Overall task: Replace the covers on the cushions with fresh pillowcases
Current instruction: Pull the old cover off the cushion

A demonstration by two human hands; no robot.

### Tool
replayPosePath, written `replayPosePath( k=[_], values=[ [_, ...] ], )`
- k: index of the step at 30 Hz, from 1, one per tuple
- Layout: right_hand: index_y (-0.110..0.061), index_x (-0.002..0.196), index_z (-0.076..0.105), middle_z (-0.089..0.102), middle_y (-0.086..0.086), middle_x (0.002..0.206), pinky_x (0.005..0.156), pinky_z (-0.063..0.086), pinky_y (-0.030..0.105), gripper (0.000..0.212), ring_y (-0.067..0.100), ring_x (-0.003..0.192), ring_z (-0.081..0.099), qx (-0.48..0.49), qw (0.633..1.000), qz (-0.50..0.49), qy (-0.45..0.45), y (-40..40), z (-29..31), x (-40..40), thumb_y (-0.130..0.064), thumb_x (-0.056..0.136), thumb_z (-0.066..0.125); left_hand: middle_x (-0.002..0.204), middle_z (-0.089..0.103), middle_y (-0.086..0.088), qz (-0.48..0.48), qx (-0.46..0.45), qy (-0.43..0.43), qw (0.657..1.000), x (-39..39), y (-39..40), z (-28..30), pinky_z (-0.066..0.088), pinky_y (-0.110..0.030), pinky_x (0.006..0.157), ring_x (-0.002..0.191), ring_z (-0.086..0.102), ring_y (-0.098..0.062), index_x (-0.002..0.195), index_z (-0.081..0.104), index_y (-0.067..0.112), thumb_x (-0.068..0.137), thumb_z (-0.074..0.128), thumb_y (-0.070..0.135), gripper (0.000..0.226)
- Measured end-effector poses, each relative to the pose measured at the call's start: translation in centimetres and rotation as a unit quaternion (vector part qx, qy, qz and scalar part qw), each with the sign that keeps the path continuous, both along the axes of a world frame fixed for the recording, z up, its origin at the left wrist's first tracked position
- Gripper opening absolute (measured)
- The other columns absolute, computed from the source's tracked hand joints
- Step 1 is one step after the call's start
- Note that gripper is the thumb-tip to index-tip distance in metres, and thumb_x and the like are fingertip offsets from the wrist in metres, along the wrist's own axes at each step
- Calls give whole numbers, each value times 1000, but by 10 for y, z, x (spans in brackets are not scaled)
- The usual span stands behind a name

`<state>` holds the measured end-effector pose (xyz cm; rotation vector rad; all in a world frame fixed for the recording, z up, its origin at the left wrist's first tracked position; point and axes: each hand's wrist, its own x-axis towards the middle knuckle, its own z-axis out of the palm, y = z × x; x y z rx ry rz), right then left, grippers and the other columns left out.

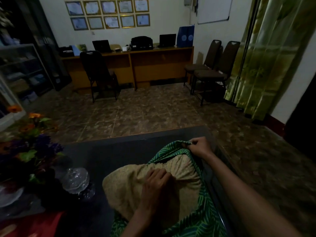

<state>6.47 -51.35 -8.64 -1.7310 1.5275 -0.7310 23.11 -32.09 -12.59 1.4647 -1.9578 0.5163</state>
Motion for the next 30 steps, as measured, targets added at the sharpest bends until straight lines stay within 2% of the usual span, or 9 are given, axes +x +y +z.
replayPosePath(
  k=[8,11,14,19,21,23,25,27,30],
  values=[
    [-23,46,64,63,-3,61,65,45,34,38,17,71,62,53,998,-32,-12,7,-42,-21,-27,75,89,76,55,3,-23,-19,25,999,5,25,-1,38,-27,74,73,52,-14,76,59,19,87,60,27,14],
    [-2,76,75,68,18,77,70,49,33,19,22,80,65,85,995,-19,-55,29,-46,-22,-18,85,81,79,56,5,-20,1,45,999,9,25,-3,36,-26,76,76,52,-13,82,58,24,85,61,27,5],
    [-7,108,73,71,9,101,62,50,14,22,10,84,63,131,983,8,-128,44,-33,-29,-23,93,72,86,57,8,4,64,63,996,8,14,-11,37,-26,78,81,57,-14,88,63,27,85,63,28,3],
    [-21,114,72,72,-1,112,66,47,8,29,1,95,64,123,983,57,-121,85,-18,-53,-42,95,63,117,62,12,39,139,103,984,2,0,-7,32,-21,91,107,60,-11,117,64,31,88,69,33,29],
    [-24,130,62,67,-4,120,66,48,5,40,-7,95,59,129,979,82,-136,109,-26,-59,-37,93,69,142,49,14,73,178,126,973,6,-5,-3,30,-27,105,133,45,-11,143,48,26,91,61,53,60],
    [-36,137,48,60,-11,120,63,47,3,56,-12,92,53,155,972,88,-152,133,-38,-60,-38,88,75,149,40,14,107,258,134,951,11,-15,4,24,-38,117,144,32,-12,151,37,24,89,51,68,78],
    [-43,140,40,58,-12,120,67,48,7,71,-9,93,54,179,962,79,-189,147,-50,-58,-46,81,80,120,66,8,111,276,126,946,11,-24,13,37,-43,109,116,58,-14,119,63,30,86,54,66,50],
    [-41,149,39,56,-6,139,87,52,24,92,7,109,59,169,960,43,-217,151,-57,-55,-56,71,84,73,62,7,98,245,150,953,7,-31,25,48,-37,84,72,59,-15,78,62,26,86,63,52,28],
    [-35,156,33,35,-4,160,107,41,39,105,23,143,40,114,976,32,-182,141,-53,-57,-66,68,81,70,62,0,88,205,166,960,3,-43,46,48,-36,61,65,60,-23,75,59,20,87,68,40,25]
  ],
)
